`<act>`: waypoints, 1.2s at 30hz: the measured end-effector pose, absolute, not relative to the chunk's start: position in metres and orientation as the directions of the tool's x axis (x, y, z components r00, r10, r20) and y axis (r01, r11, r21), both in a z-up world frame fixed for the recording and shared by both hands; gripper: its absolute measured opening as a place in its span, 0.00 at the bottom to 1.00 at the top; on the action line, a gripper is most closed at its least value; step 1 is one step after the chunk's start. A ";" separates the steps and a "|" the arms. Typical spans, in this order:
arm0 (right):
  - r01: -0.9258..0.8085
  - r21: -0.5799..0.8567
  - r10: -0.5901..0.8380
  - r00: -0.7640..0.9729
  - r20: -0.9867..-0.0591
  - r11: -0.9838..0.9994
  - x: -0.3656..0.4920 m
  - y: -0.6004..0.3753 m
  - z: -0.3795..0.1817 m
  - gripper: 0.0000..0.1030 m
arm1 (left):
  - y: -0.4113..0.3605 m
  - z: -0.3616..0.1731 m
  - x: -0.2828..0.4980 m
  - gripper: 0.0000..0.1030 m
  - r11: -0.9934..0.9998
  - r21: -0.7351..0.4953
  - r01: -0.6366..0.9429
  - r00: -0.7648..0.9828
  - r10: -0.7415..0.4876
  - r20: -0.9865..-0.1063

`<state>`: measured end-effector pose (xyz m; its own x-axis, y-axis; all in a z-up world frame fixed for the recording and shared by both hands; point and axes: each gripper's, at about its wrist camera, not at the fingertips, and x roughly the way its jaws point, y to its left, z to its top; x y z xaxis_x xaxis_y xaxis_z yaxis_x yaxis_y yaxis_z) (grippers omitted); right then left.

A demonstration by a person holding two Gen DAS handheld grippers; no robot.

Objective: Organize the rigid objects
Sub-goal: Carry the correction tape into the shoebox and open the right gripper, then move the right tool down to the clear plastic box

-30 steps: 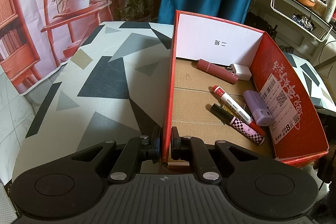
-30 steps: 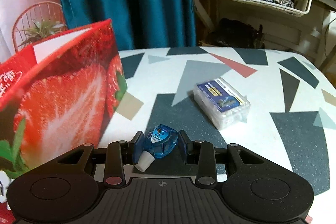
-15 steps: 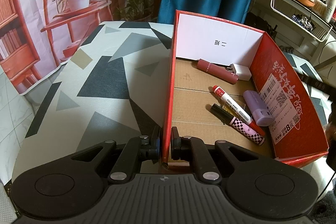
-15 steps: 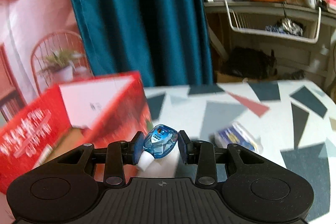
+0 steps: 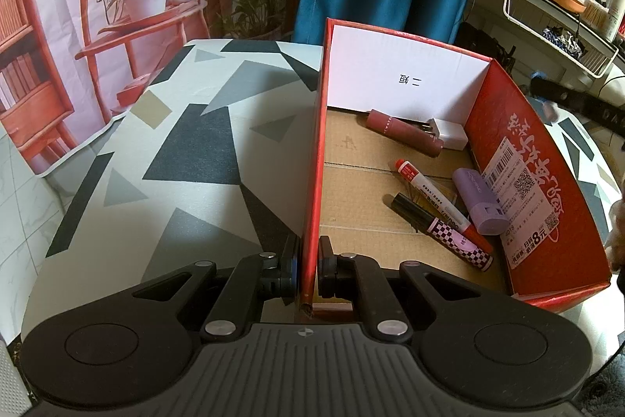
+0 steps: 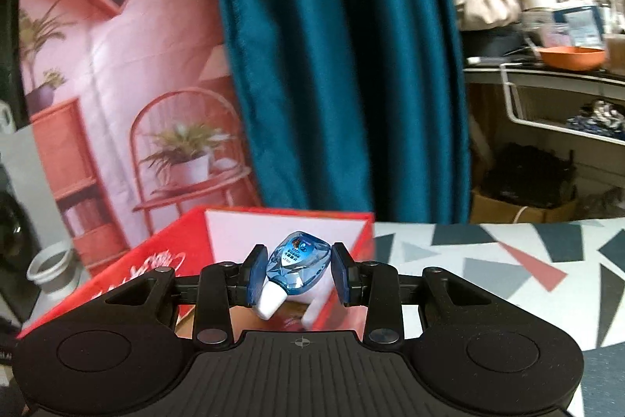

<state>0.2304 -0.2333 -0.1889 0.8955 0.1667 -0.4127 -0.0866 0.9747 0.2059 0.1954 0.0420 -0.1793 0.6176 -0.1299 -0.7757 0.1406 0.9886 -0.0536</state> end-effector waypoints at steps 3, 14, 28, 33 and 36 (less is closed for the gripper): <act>-0.103 0.203 0.186 0.874 -0.450 0.974 0.235 -0.226 -0.197 0.32 | 0.042 -0.179 0.196 0.10 0.989 -0.053 0.141 0.618 -0.130 -0.776; -0.142 0.178 0.210 0.864 -0.458 0.974 0.227 -0.216 -0.204 0.34 | 0.042 -0.179 0.195 0.10 0.989 -0.053 0.137 0.618 -0.128 -0.775; -0.092 0.175 0.159 0.892 -0.423 0.980 0.219 -0.232 -0.194 0.46 | 0.043 -0.179 0.194 0.10 0.989 -0.055 0.137 0.618 -0.129 -0.775; -0.010 0.189 0.081 0.926 -0.368 0.982 0.210 -0.253 -0.188 0.73 | 0.043 -0.180 0.194 0.10 0.989 -0.059 0.135 0.618 -0.130 -0.775; 0.057 0.204 0.021 0.932 -0.361 0.977 0.207 -0.273 -0.191 0.91 | 0.043 -0.180 0.194 0.10 0.989 -0.055 0.136 0.618 -0.128 -0.776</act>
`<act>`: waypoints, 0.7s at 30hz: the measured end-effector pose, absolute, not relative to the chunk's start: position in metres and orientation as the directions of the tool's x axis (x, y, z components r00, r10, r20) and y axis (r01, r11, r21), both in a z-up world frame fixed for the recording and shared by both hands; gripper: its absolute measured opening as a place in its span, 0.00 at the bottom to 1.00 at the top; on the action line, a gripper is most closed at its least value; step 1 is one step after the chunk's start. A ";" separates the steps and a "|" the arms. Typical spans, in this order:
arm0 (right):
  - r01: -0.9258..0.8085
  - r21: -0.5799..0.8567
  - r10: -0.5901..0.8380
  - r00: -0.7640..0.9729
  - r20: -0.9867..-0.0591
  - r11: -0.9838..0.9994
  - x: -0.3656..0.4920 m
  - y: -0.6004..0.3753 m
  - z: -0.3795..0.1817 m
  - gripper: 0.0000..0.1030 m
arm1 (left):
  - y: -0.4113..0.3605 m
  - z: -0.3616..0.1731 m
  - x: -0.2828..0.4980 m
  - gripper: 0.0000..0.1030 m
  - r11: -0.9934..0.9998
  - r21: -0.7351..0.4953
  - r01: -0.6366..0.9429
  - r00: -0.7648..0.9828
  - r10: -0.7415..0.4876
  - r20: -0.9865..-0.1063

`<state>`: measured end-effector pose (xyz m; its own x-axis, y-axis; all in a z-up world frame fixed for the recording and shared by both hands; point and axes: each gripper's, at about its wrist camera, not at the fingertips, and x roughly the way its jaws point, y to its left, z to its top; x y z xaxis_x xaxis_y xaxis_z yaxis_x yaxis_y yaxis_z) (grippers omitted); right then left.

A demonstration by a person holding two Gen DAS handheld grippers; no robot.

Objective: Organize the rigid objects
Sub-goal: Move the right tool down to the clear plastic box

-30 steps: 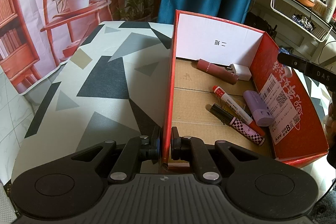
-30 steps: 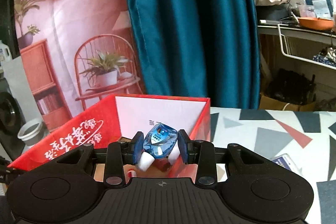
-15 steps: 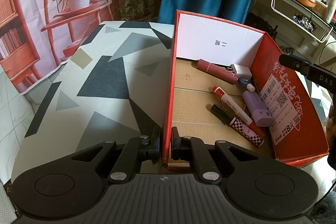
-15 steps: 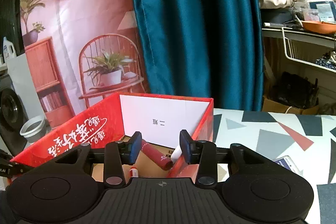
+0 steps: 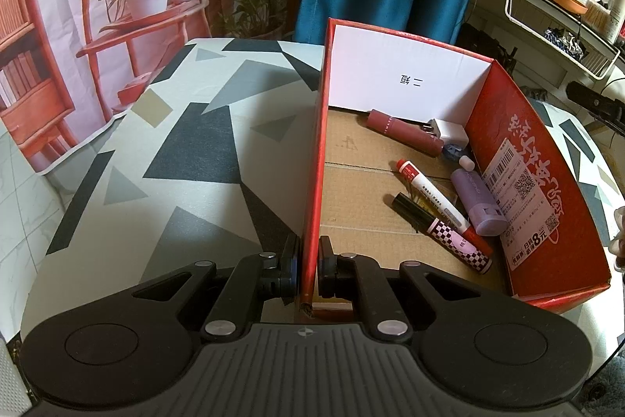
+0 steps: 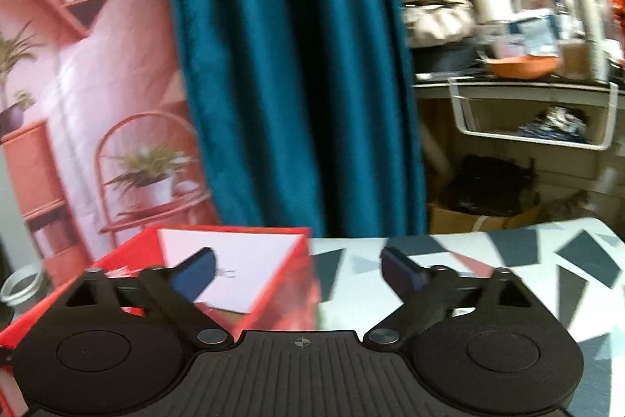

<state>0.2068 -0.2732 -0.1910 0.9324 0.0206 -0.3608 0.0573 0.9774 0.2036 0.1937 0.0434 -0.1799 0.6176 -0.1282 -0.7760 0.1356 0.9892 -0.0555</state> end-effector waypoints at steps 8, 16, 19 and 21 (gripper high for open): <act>0.164 0.095 -0.092 0.851 -0.517 0.982 0.220 -0.326 -0.238 0.96 | 0.044 -0.179 0.194 0.10 0.989 -0.058 0.136 0.618 -0.130 -0.776; 0.289 0.063 -0.177 0.730 -0.660 0.955 0.246 -0.368 -0.291 0.95 | 0.043 -0.179 0.194 0.10 0.989 -0.055 0.136 0.618 -0.128 -0.776; 0.273 0.049 -0.169 0.714 -0.679 0.961 0.257 -0.367 -0.298 0.94 | 0.043 -0.179 0.194 0.10 0.989 -0.052 0.136 0.618 -0.126 -0.776; 0.260 0.034 -0.165 0.705 -0.690 0.965 0.263 -0.364 -0.302 0.92 | 0.043 -0.179 0.194 0.10 0.989 -0.052 0.136 0.618 -0.126 -0.776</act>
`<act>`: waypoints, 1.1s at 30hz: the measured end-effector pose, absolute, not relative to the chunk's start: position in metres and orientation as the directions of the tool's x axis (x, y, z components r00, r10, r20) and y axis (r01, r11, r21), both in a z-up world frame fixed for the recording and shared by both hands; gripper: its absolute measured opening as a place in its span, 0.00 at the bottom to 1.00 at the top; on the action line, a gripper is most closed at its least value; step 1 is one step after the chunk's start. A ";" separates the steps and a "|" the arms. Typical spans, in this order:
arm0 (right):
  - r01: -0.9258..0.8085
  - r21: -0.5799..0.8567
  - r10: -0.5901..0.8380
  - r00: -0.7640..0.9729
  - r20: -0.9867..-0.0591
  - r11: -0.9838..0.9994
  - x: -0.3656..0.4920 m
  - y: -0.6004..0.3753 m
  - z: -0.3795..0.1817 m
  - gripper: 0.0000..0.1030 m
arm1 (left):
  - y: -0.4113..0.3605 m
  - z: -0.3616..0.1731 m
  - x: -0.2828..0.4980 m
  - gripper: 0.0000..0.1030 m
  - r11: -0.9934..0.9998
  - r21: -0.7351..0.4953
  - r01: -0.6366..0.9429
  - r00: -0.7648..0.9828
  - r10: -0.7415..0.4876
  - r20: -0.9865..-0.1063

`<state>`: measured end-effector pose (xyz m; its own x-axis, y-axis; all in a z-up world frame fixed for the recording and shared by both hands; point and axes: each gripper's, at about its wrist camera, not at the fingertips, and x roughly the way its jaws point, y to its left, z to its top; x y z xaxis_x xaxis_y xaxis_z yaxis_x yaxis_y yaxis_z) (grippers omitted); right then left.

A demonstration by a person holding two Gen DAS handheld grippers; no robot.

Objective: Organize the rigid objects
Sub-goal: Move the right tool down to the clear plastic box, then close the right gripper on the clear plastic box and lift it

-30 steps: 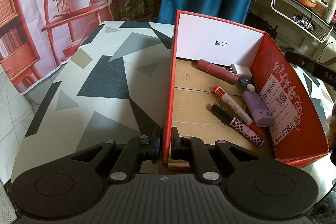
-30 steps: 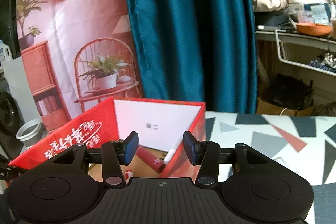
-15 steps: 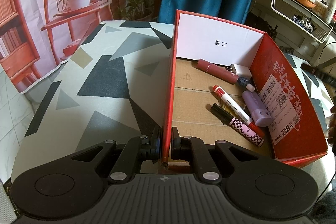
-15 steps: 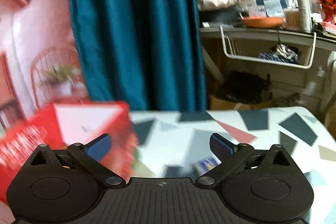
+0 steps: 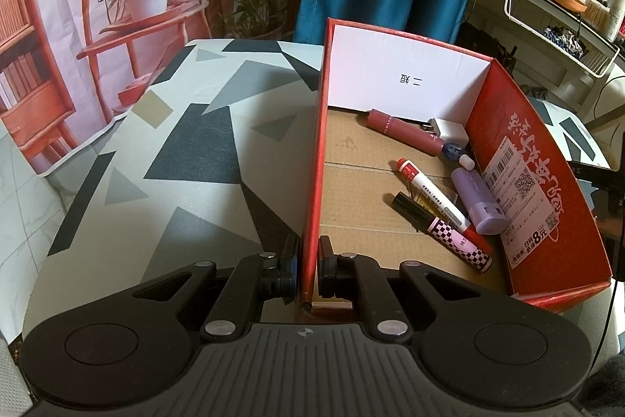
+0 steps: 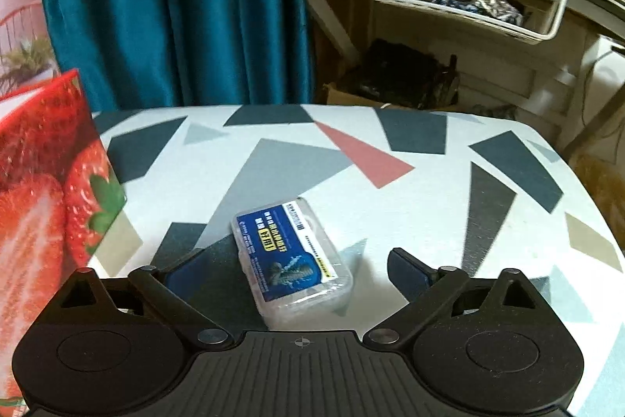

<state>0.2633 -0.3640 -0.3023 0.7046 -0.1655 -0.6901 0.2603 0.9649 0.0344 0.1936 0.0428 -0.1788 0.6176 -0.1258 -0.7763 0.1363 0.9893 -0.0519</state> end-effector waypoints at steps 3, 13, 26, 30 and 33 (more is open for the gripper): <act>0.248 0.065 -0.133 0.701 -0.701 0.967 0.266 -0.362 -0.304 0.88 | 0.043 -0.179 0.194 0.10 0.989 -0.052 0.136 0.618 -0.126 -0.776; 0.001 0.254 0.185 0.680 -0.709 0.967 0.255 -0.327 -0.285 0.80 | 0.043 -0.178 0.194 0.10 0.989 -0.055 0.134 0.618 -0.127 -0.775; -0.119 -0.119 -0.006 0.681 -0.732 0.986 0.293 -0.328 -0.299 0.99 | 0.044 -0.179 0.194 0.10 0.989 -0.059 0.134 0.615 -0.129 -0.778; -0.133 -0.140 -0.014 0.675 -0.738 0.981 0.295 -0.329 -0.307 0.96 | 0.042 -0.179 0.195 0.10 0.989 -0.052 0.135 0.613 -0.124 -0.780; -0.125 -0.106 0.006 0.677 -0.736 0.986 0.298 -0.330 -0.310 0.93 | 0.043 -0.179 0.195 0.10 0.990 -0.054 0.131 0.611 -0.124 -0.782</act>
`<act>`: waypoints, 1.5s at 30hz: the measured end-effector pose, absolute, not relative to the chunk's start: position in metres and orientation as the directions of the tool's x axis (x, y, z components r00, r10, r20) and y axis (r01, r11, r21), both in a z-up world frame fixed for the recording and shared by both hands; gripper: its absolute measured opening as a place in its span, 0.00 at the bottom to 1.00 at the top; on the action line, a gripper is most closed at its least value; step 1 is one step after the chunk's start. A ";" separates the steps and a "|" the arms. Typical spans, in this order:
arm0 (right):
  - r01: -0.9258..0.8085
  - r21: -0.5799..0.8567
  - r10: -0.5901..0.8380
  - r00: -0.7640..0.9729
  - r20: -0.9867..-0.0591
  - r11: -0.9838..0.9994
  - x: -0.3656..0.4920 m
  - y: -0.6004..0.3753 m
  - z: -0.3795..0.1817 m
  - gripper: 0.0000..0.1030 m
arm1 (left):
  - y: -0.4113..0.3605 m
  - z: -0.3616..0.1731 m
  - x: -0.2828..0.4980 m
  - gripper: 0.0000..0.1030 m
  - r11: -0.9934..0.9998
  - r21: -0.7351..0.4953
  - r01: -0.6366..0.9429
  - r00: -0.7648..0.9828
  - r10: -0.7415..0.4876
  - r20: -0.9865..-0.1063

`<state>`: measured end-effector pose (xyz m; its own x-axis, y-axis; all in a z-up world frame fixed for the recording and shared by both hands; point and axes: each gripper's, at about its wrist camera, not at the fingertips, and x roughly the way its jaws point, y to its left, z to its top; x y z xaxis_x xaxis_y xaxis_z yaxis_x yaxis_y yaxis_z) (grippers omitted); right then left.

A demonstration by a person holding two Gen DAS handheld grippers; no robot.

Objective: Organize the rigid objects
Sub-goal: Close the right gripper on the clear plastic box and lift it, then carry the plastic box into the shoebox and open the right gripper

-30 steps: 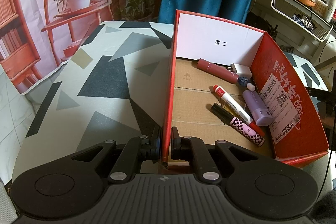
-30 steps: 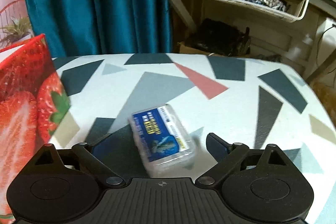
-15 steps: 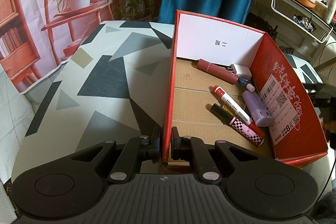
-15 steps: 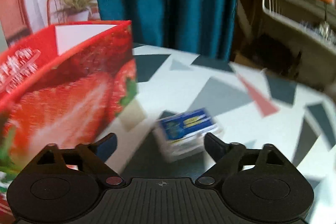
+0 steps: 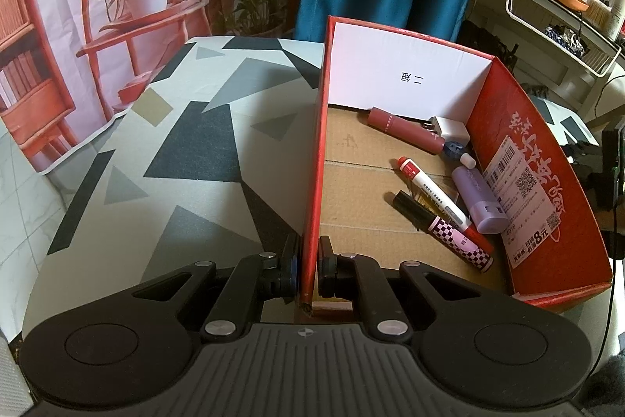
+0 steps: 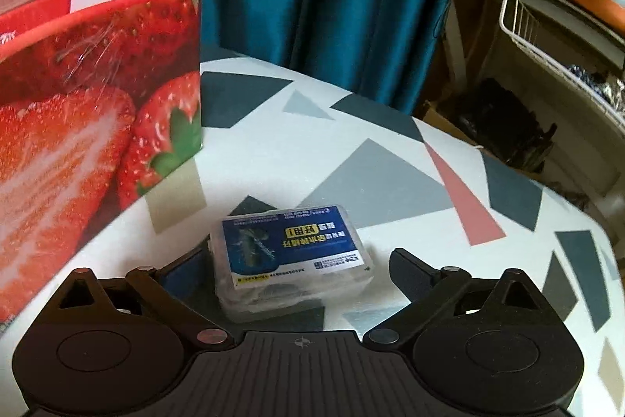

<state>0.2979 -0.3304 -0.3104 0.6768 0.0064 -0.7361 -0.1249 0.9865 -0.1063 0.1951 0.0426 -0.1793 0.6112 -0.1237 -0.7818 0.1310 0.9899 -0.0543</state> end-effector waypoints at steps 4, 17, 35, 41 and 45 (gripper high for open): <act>-0.079 -0.037 0.027 0.683 -0.730 0.996 0.296 -0.334 -0.312 0.83 | 0.042 -0.179 0.195 0.10 0.990 -0.054 0.131 0.611 -0.123 -0.782; -0.017 0.082 0.067 0.751 -0.657 0.996 0.239 -0.296 -0.310 0.81 | 0.043 -0.179 0.194 0.10 0.990 -0.059 0.126 0.613 -0.124 -0.780; -0.051 -0.203 -0.081 0.803 -0.590 0.978 0.220 -0.249 -0.309 0.80 | 0.043 -0.179 0.194 0.10 0.991 -0.049 0.127 0.613 -0.117 -0.781; -0.011 -0.154 -0.085 0.793 -0.603 0.988 0.223 -0.259 -0.306 0.80 | 0.041 -0.178 0.194 0.10 0.991 -0.046 0.127 0.614 -0.115 -0.781; 0.069 -0.014 -0.064 0.792 -0.607 0.997 0.226 -0.282 -0.290 0.80 | 0.041 -0.178 0.193 0.10 0.991 -0.047 0.127 0.614 -0.116 -0.780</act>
<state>0.2262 -0.2821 -0.2904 0.7918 -0.0635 -0.6074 0.0694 0.9975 -0.0139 0.1935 0.0413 -0.1784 0.6145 -0.1156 -0.7804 0.1269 0.9908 -0.0469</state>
